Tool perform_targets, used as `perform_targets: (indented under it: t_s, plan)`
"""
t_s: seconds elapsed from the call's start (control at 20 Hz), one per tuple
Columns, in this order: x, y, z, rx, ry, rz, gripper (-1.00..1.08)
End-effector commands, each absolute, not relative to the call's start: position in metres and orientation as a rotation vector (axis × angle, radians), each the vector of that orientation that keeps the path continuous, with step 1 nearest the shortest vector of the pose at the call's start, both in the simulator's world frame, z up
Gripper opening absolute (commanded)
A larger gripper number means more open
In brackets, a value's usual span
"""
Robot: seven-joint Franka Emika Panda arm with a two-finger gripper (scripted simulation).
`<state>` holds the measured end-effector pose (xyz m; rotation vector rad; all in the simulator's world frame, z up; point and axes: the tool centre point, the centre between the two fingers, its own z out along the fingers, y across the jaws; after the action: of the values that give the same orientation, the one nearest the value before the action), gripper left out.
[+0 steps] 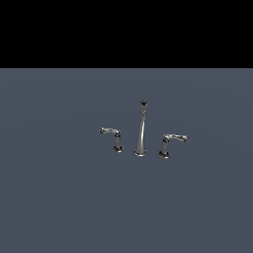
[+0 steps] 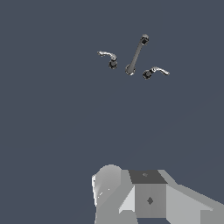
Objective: Turn on the faucet by rotating a designated handle.
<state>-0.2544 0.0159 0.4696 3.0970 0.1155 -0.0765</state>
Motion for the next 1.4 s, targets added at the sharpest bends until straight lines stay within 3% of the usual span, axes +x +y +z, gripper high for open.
perform_targets:
  t_s: [0.0,0.65,1.35]
  plan:
    - [-0.254,0.016,0.470,3.097,0.115,-0.077,-1.00]
    - [-0.247,0.031,0.449,3.101,-0.032,-0.074,-1.00]
    - [-0.217,0.072,0.388,3.070,-0.482,-0.067,-1.00]
